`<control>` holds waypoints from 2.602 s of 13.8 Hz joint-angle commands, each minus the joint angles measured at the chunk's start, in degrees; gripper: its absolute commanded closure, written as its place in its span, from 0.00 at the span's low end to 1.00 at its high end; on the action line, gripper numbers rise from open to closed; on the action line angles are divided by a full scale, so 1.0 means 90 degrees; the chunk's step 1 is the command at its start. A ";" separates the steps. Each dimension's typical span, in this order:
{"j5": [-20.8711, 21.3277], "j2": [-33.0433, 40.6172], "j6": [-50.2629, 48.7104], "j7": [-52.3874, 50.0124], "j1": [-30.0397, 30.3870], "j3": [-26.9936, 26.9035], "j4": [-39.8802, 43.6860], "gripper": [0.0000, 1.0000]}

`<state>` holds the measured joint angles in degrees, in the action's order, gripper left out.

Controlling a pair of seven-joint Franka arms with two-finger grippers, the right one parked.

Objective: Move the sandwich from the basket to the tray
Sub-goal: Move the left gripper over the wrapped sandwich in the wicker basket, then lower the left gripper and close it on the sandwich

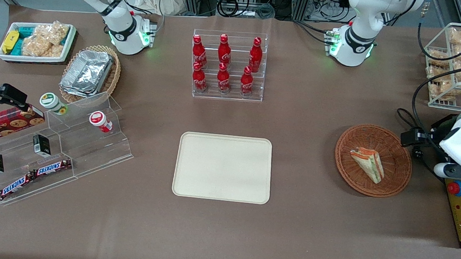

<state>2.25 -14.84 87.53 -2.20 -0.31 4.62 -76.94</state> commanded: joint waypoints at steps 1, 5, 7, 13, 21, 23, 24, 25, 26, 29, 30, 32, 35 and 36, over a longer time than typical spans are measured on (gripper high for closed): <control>-0.0035 0.0018 -0.0009 0.0040 -0.0006 -0.0074 0.0062 0.01; 0.0004 -0.0031 -0.0174 -0.0144 0.0005 -0.0083 -0.0054 0.01; 0.0150 -0.0051 -0.0263 -0.0390 0.0092 -0.0083 -0.0395 0.01; 0.0346 0.0261 0.2075 -0.0905 0.0395 -0.0083 -0.2648 0.01; 0.0268 -0.0128 0.4305 -0.2779 0.0552 -0.0074 -0.4165 0.02; 0.0288 -0.0323 0.4959 -0.3512 0.0551 -0.0074 -0.4390 0.02; 0.0288 -0.0421 0.5097 -0.3757 0.0552 -0.0074 -0.4391 0.02; 0.0288 -0.0460 0.5147 -0.3904 0.0552 -0.0064 -0.4391 0.02; 0.0288 -0.0509 0.5196 -0.3925 0.0542 -0.0064 -0.4420 0.02; 0.0346 -0.0529 0.5799 -0.3935 0.0512 -0.0064 -0.4926 0.02; 0.0356 -0.0529 0.5957 -0.3945 0.0512 -0.0064 -0.5054 0.02; 0.0356 -0.0529 0.6066 -0.3935 0.0522 -0.0064 -0.5114 0.09; 0.0356 -0.0451 0.5755 -0.3925 0.0542 -0.0064 -0.4987 0.57; 0.0346 -0.0432 0.5376 -0.3809 0.0561 -0.0044 -0.4842 0.70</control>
<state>4.67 -20.35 140.20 -36.45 4.58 4.04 -121.58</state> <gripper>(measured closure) 0.229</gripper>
